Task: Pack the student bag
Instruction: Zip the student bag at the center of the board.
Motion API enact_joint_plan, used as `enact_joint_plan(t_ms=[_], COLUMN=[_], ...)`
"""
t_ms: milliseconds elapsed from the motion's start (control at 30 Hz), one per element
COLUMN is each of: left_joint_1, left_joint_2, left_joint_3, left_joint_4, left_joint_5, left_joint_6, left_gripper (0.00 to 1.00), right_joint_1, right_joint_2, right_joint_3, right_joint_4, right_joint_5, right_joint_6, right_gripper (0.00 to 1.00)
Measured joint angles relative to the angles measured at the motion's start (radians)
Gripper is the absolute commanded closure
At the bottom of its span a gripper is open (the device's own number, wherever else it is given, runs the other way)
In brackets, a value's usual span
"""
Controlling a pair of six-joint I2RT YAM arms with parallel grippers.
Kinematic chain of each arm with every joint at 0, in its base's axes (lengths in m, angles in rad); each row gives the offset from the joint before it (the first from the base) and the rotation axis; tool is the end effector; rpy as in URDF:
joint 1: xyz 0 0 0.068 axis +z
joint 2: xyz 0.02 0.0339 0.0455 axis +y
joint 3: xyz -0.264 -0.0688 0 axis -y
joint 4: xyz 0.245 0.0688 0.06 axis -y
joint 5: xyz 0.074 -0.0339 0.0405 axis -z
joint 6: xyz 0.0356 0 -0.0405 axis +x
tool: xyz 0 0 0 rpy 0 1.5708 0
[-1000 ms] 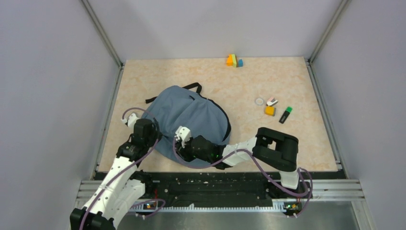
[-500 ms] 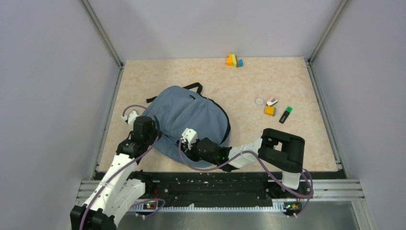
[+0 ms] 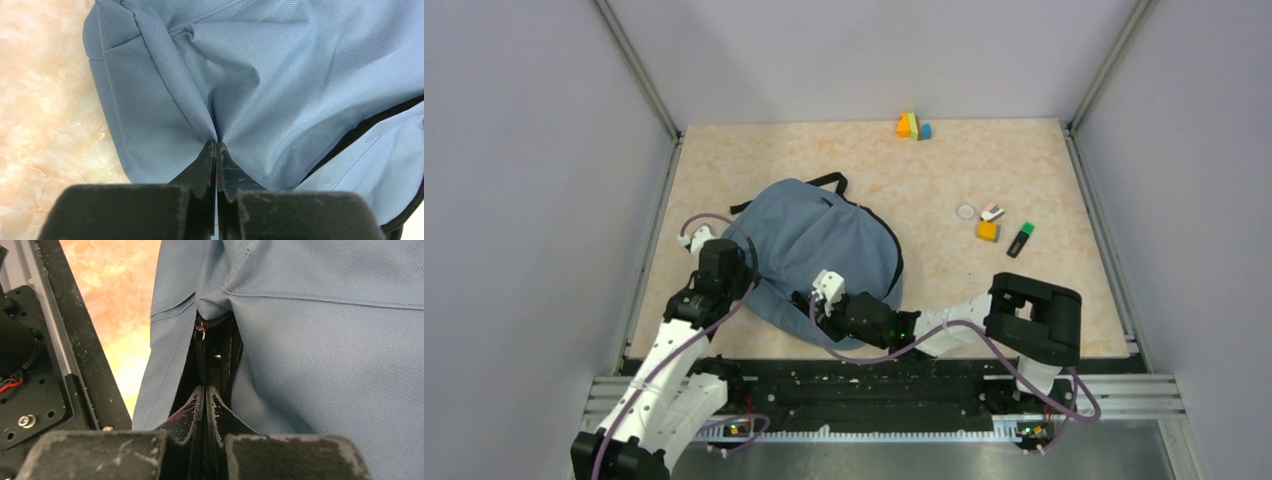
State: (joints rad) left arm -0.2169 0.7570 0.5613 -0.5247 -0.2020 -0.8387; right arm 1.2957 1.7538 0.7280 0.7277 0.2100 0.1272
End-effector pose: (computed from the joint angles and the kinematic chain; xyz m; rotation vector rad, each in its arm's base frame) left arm 0.1597 -0.0279 0.2342 -0.8013 2.1498 -0.3220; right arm 0.1023 0.3352 0.1627 -0.9402 1.6946 0.7779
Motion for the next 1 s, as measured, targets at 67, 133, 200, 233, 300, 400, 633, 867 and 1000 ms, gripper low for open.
enact_joint_plan(t_ms=[67,133,200,233,300,400,633,867,1000], left_joint_1=[0.002,0.005,0.008,0.009,0.014,0.020,0.037,0.040,0.042], left_joint_2=[-0.002,-0.007,-0.013,-0.015,-0.013,-0.006,0.027,0.035,-0.029], left_joint_3=[0.000,0.000,0.000,0.000,0.000,0.002,0.047,0.082,0.096], left_joint_4=[0.002,0.004,0.011,0.017,0.032,0.053,0.101,0.079,0.034], left_joint_5=[0.001,0.002,0.007,0.009,0.019,0.029,0.023,0.021,0.014], left_joint_6=[0.023,0.048,0.080,0.095,0.127,0.166,0.242,0.277,0.261], left_gripper=[1.00,1.00,1.00,1.00,1.00,1.00,1.00,0.66,0.53], right_joint_1=[0.004,0.005,0.005,0.007,0.012,0.017,0.019,0.019,0.020], right_joint_2=[-0.017,-0.032,-0.045,-0.052,-0.069,-0.086,-0.108,-0.126,-0.115], right_joint_3=[-0.004,-0.010,-0.016,-0.020,-0.030,-0.045,-0.087,-0.084,-0.048], right_joint_4=[-0.003,-0.011,-0.016,-0.018,-0.021,-0.035,-0.087,-0.093,-0.089], right_joint_5=[0.002,0.001,0.000,-0.003,-0.006,-0.014,-0.028,-0.027,-0.042], right_joint_6=[0.000,0.001,0.005,0.007,0.013,0.020,0.042,0.027,-0.015], right_gripper=[1.00,1.00,1.00,1.00,1.00,1.00,1.00,0.96,0.82])
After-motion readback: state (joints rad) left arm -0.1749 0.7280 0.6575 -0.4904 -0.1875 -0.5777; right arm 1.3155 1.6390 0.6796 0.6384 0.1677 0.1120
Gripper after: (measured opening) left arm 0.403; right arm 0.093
